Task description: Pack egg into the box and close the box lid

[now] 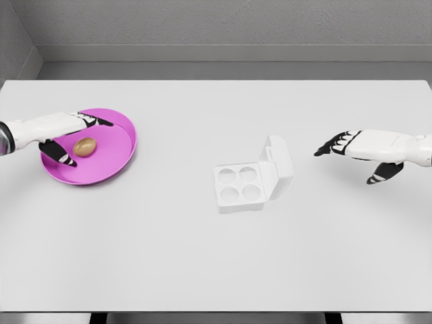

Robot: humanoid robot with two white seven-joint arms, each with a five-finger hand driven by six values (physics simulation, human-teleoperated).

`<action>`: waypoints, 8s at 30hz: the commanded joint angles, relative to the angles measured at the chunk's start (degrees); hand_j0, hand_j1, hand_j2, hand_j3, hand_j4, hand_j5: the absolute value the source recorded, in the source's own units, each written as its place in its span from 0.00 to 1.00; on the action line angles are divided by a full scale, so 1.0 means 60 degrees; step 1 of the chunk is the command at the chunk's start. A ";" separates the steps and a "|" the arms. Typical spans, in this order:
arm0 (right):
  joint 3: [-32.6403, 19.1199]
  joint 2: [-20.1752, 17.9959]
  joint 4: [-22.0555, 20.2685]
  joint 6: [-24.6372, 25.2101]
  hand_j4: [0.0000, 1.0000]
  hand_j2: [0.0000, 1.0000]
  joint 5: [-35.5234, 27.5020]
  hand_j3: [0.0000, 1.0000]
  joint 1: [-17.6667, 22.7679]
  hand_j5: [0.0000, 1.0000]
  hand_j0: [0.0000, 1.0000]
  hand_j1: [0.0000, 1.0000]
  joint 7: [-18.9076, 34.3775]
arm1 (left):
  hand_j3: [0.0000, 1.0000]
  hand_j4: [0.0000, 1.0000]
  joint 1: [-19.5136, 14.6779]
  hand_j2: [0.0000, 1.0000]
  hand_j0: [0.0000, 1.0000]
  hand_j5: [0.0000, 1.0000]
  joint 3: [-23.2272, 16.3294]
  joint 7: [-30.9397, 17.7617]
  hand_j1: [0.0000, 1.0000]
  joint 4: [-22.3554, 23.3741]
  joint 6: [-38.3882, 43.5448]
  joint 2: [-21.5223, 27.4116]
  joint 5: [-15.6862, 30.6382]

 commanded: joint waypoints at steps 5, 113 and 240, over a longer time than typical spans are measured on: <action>-0.0011 -0.0001 0.0035 0.0025 1.00 1.00 -0.0055 1.00 -0.0015 1.00 1.00 1.00 -0.0004 | 1.00 1.00 -0.0029 1.00 1.00 1.00 0.0018 0.0004 1.00 0.0013 0.0025 0.0008 -0.0071; 0.0048 -0.0060 -0.0346 0.0025 1.00 1.00 -0.0041 1.00 0.0059 1.00 1.00 1.00 -0.0004 | 0.33 0.33 0.0571 0.33 0.33 0.33 -0.0202 0.0004 0.33 -0.2712 0.0025 -0.0753 0.1291; 0.0136 0.0541 -0.0888 0.0025 1.00 1.00 -0.0026 1.00 0.0366 1.00 1.00 1.00 -0.0004 | 1.00 1.00 0.1611 1.00 1.00 1.00 -0.0612 0.0004 1.00 -0.6227 0.0025 0.0873 0.6462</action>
